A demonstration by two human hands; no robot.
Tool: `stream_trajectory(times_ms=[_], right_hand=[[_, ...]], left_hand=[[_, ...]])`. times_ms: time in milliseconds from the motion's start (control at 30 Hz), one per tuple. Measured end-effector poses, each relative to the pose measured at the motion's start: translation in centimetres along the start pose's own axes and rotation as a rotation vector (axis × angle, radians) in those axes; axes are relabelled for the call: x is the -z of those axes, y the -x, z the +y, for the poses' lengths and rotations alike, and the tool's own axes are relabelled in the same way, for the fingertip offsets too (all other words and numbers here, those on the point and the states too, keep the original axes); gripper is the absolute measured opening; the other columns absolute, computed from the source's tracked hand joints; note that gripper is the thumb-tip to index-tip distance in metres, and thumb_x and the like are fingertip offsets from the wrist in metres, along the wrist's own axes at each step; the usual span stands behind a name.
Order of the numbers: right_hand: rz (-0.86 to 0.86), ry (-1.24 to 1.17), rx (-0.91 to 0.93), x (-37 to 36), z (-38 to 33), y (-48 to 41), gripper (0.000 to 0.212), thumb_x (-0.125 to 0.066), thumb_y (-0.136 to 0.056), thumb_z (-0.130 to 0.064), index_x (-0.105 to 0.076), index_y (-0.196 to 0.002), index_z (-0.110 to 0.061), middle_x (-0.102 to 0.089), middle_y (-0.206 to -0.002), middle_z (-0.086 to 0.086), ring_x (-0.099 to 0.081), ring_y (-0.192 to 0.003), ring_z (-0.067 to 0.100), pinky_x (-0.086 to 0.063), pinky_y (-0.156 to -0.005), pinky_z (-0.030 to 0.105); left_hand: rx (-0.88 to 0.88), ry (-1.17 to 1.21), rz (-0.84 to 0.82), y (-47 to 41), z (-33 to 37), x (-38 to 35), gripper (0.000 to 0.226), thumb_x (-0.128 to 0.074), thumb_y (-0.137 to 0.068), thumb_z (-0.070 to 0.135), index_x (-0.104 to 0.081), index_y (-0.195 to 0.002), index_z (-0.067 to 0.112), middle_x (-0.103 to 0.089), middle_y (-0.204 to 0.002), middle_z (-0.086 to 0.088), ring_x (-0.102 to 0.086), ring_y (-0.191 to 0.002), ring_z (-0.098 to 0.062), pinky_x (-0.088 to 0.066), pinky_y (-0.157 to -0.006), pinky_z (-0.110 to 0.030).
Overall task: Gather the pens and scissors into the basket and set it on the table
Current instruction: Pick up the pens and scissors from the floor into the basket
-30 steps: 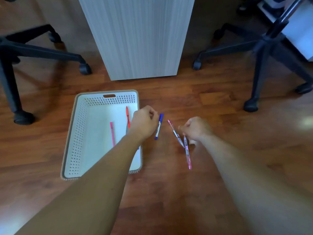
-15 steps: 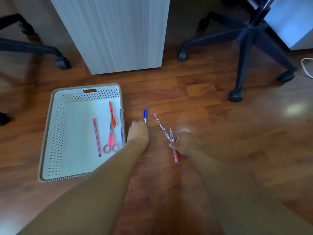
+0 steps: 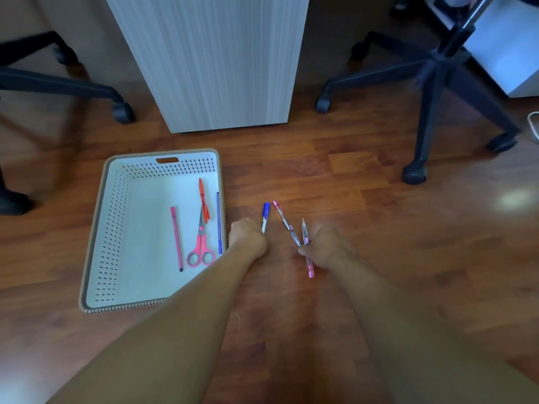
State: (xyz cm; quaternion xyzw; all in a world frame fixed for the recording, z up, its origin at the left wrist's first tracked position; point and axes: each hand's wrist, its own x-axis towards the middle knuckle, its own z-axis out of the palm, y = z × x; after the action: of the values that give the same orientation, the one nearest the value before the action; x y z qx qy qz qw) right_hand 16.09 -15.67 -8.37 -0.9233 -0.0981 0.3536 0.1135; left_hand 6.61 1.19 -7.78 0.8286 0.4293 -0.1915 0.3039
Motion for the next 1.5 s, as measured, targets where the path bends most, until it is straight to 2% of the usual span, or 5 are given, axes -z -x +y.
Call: stream_trajectory(times_ms=[433, 667, 800, 1033, 1500], right_hand=[[0.143, -0.401, 0.243, 3.9, -12.8, 1.9, 0.036, -0.076, -0.084, -0.042, -0.078, -0.072, -0.009, -0.08, -0.074, 0.016, -0.08, -0.079, 0.033, -0.063, -0.078, 0.039], [-0.001, -0.353, 0.437, 0.3, -18.1, 4.1, 0.029, -0.078, -0.088, -0.043, -0.078, -0.073, -0.018, -0.074, -0.062, -0.009, -0.07, -0.06, 0.012, -0.048, -0.059, 0.026], [0.004, -0.226, 0.486, -1.1, -18.9, 4.9, 0.03, -0.075, -0.092, -0.043, -0.082, -0.089, -0.014, -0.084, -0.092, 0.003, -0.08, -0.085, 0.025, -0.067, -0.075, 0.043], [0.08, -0.077, 0.544, -1.6, -16.7, 4.4, 0.009, -0.072, -0.092, -0.037, -0.072, -0.101, -0.034, -0.071, -0.08, -0.015, -0.07, -0.079, 0.012, -0.06, -0.075, 0.037], [0.303, -0.22, 0.448, 1.9, -11.2, 0.7, 0.011, -0.054, -0.109, -0.036, -0.064, -0.11, -0.032, -0.074, -0.09, -0.011, -0.069, -0.074, 0.01, -0.046, -0.057, 0.03]], left_hand=[[0.062, 0.522, 0.203, -0.9, -0.5, 11.5, 0.036, -0.074, -0.087, 0.031, -0.061, -0.058, 0.013, -0.055, -0.045, 0.004, -0.048, -0.038, -0.01, -0.037, -0.041, -0.022], [0.22, 0.352, 0.228, -2.0, -9.2, 11.6, 0.031, -0.074, -0.087, 0.034, -0.078, -0.079, 0.004, -0.077, -0.074, -0.01, -0.058, -0.056, -0.023, -0.047, -0.055, -0.025], [0.266, 0.277, 0.147, -1.9, -12.3, 9.7, 0.031, -0.07, -0.089, 0.027, -0.079, -0.098, -0.001, -0.082, -0.099, -0.013, -0.075, -0.08, -0.029, -0.052, -0.066, -0.03], [0.204, 0.259, 0.119, -1.8, -12.8, 8.6, 0.026, -0.067, -0.094, 0.019, -0.081, -0.102, -0.002, -0.081, -0.107, -0.015, -0.079, -0.102, -0.033, -0.065, -0.089, -0.044], [-0.158, 0.518, 0.503, -1.5, -9.0, 10.1, 0.021, -0.058, -0.104, 0.021, -0.076, -0.114, 0.018, -0.072, -0.106, 0.004, -0.067, -0.086, -0.009, -0.049, -0.065, -0.013]])
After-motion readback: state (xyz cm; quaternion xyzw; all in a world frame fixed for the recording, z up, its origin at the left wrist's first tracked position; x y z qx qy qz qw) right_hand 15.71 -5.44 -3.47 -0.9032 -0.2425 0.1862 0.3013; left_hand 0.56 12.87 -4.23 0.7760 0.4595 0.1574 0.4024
